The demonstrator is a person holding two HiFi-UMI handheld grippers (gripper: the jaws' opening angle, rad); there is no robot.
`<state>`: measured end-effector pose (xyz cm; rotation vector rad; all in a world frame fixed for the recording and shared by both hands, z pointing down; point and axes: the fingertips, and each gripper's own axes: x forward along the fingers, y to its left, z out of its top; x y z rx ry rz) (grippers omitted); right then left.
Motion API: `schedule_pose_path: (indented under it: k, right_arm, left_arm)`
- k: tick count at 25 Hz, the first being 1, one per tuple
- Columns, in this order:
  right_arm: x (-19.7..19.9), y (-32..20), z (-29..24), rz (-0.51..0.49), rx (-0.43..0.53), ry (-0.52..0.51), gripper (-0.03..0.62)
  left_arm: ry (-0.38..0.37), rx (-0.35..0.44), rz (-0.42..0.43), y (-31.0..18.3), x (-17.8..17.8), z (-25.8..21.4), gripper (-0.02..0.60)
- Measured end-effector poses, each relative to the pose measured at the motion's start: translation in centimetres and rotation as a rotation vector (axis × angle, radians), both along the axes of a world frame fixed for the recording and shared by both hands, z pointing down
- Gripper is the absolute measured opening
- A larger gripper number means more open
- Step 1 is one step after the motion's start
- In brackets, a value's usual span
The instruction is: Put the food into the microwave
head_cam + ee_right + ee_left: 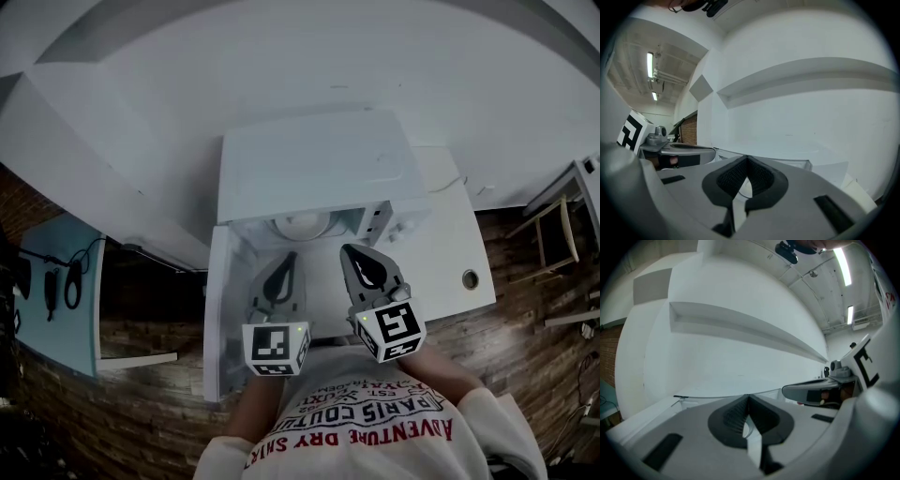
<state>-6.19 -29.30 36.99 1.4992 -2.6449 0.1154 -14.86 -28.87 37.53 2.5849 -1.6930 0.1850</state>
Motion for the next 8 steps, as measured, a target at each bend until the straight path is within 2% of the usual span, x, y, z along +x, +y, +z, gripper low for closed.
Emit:
schedule_pose_path:
  k: [8]
  right_arm:
    - [1.6,-0.5,0.3,0.018,-0.008,0.002,0.012]
  left_arm:
    - [0.001,-0.001,-0.001,-0.1,0.8,0.2,0.006]
